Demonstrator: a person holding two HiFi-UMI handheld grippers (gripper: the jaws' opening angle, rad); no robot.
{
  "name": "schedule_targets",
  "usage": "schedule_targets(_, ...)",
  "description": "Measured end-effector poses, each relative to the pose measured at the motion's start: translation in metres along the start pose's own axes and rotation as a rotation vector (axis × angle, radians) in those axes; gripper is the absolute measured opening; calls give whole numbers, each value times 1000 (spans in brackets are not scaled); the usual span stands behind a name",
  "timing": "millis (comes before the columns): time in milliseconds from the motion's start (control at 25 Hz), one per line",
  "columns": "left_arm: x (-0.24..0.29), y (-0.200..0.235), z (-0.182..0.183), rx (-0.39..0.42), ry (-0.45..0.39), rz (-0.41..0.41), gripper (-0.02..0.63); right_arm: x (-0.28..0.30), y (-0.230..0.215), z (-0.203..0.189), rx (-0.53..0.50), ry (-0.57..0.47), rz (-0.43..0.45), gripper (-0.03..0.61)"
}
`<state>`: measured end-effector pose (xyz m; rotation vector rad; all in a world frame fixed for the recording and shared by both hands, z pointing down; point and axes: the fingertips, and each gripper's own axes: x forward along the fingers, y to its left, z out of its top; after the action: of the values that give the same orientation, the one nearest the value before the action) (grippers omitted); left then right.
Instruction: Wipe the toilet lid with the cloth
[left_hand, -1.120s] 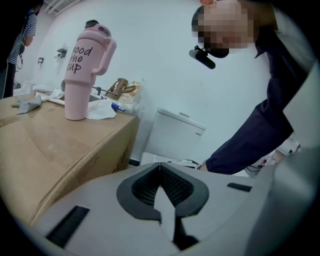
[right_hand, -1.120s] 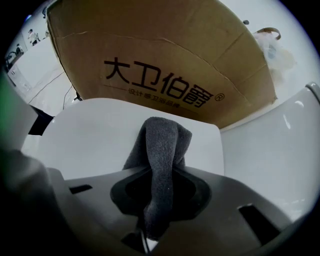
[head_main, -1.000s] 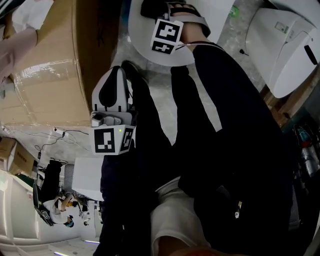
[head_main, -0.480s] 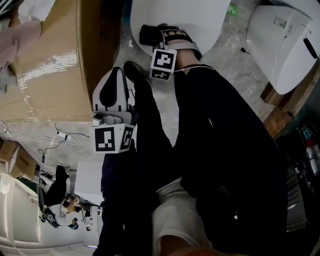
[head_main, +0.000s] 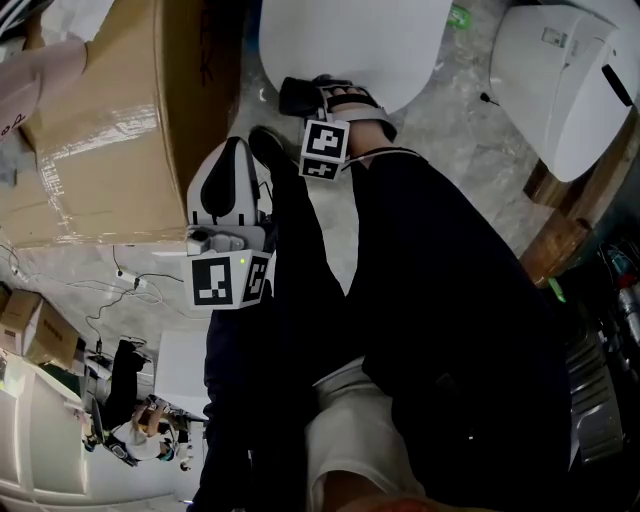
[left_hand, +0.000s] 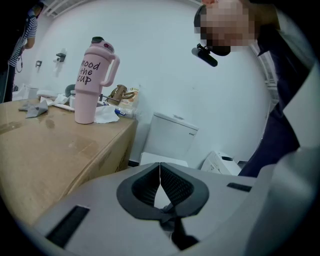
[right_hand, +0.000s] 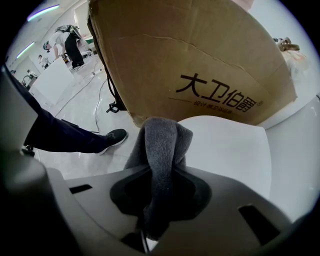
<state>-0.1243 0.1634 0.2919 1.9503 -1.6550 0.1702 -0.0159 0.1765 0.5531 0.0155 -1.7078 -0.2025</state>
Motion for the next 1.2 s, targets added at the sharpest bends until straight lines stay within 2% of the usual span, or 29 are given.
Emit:
schedule_targets(240,-1,6,-1,-8,4,11,17,-2,0,0,32,-40,107,64)
schedule_targets(320,-1,8,-1,-8,6,12,17,-5,-10,2,59,-60,116,64)
schedule_targets(440,1,11,-2,-13,10,24,17,-11,-63,4,118,-102,-8,64)
schedule_targets(680,4,20,3,-35,1,66,17,-22,-208,-2,209,-118,-246,64)
schedule_targets(840,6,24,8,-35,-9,101,17,-39,-291,7,113,-124,-428,64)
schedule_targets(960,5,26,12,-50,-17,129,17,-40,-335,15,32,-101,-509,64)
schedule_targets(1040,2,28,11,-56,-11,138,17,-35,-354,21,-16,-73,-532,64)
schedule_targets(1200,-2,29,8,-45,10,149,17,-12,-368,32,-73,-29,-516,63)
